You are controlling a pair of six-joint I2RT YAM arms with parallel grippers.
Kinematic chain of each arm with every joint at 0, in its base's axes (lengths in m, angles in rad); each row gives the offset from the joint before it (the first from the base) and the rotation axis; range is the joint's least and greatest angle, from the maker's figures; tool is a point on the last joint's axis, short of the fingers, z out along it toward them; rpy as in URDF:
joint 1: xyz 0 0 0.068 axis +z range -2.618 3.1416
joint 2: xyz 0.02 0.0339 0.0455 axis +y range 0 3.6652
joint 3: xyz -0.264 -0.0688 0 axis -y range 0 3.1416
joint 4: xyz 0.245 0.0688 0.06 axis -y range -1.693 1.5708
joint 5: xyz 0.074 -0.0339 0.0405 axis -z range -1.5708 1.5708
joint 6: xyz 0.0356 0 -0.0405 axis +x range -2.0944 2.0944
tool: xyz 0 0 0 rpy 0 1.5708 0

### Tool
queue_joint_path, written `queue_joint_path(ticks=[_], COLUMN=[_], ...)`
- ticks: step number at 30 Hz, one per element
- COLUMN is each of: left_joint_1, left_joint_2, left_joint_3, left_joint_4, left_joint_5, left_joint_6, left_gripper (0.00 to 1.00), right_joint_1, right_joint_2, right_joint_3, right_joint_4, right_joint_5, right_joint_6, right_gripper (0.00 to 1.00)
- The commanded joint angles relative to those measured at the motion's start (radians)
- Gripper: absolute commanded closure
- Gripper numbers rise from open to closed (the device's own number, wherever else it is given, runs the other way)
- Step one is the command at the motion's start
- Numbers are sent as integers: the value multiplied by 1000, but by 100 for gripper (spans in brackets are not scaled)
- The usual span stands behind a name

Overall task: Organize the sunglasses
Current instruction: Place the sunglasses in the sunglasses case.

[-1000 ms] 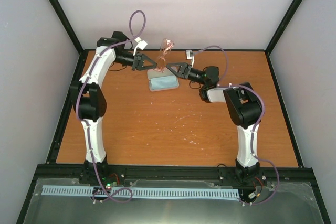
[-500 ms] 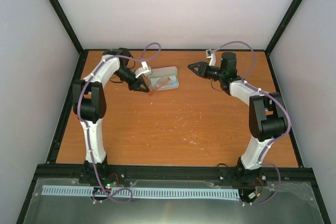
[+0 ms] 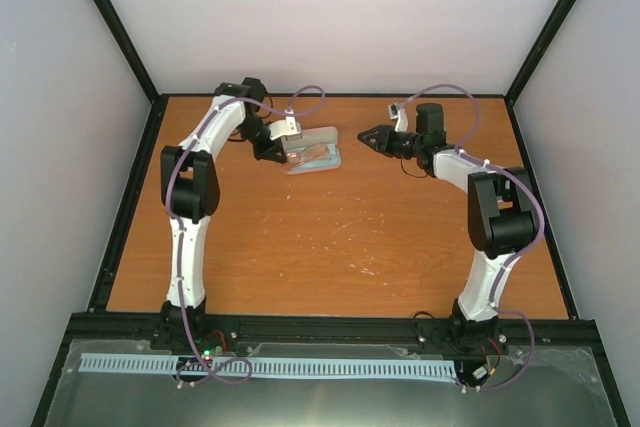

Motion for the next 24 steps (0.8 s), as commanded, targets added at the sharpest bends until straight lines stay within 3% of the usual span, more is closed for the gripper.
queue_joint_path(ticks=[1,10,13,17,24], left_joint_1=[-40,-52,-52,-52,-55], left_joint_2=[27,21,1,-49,-139], left_joint_3=[61,44,19,-67,-222], left_joint_4=[-10,-10,-11,-12,-13], left_joint_5=[-24,-13,1,52,125], left_joint_6=[4,-8,9,98,292], left_gripper=[99,99,99,99,99], right_joint_1=[8,82,79,71,27], right_joint_2=[54,160,135,105,88], right_joint_3=[55,298,315,368,370], right_joint_4=[1,-333,-470,-756,-917], right_joint_5=[-31,-116,-152,-208,-302], right_joint_6=[-10,-324,-499,-767,-866], right_gripper=[66,61,66,62,57])
